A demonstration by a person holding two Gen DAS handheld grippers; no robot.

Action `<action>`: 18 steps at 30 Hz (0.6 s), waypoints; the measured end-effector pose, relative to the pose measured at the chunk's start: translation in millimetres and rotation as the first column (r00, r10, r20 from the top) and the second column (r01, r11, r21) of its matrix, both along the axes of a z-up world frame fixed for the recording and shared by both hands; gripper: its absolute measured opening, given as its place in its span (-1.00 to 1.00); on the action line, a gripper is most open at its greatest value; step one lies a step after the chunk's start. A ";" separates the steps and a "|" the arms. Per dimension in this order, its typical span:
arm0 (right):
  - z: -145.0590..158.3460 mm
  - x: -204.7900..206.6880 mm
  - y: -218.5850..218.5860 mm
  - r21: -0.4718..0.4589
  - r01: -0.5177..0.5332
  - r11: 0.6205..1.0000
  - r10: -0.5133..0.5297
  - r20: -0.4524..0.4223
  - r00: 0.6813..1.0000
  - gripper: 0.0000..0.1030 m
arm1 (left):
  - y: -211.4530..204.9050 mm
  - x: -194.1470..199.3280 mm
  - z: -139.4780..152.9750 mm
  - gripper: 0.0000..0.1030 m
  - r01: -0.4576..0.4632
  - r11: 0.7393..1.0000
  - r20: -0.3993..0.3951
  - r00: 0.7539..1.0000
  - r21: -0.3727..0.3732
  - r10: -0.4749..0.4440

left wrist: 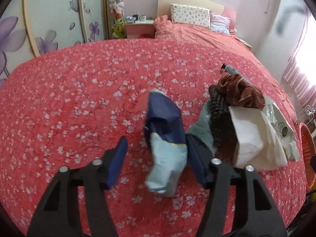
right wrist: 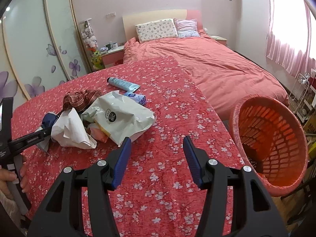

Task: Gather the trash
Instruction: 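Return to the bed and grasp the blue-and-white wrapper with the left tool, then grasp the white plastic bag with the right tool while the left tool holds the wrapper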

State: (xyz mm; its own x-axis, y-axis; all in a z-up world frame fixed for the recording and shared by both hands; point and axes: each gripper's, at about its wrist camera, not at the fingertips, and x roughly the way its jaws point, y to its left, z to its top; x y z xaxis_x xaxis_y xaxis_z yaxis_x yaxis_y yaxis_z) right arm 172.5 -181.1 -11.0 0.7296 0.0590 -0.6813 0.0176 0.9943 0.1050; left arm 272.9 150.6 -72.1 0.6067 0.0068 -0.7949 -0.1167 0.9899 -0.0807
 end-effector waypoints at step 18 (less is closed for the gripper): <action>-3.5 22.8 27.5 0.029 -0.047 0.998 0.046 0.010 0.999 0.06 | 44.0 -11.3 -7.5 -0.32 -0.072 0.996 0.005 0.997 0.056 0.072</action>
State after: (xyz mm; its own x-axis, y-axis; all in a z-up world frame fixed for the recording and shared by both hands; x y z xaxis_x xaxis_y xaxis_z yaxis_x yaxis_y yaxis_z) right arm 195.3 -153.7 -14.5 0.7322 0.1130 -0.6716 -0.0298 0.9905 0.1342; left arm 261.5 194.6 -79.5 0.6052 0.0951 -0.7904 -0.1878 0.9819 -0.0257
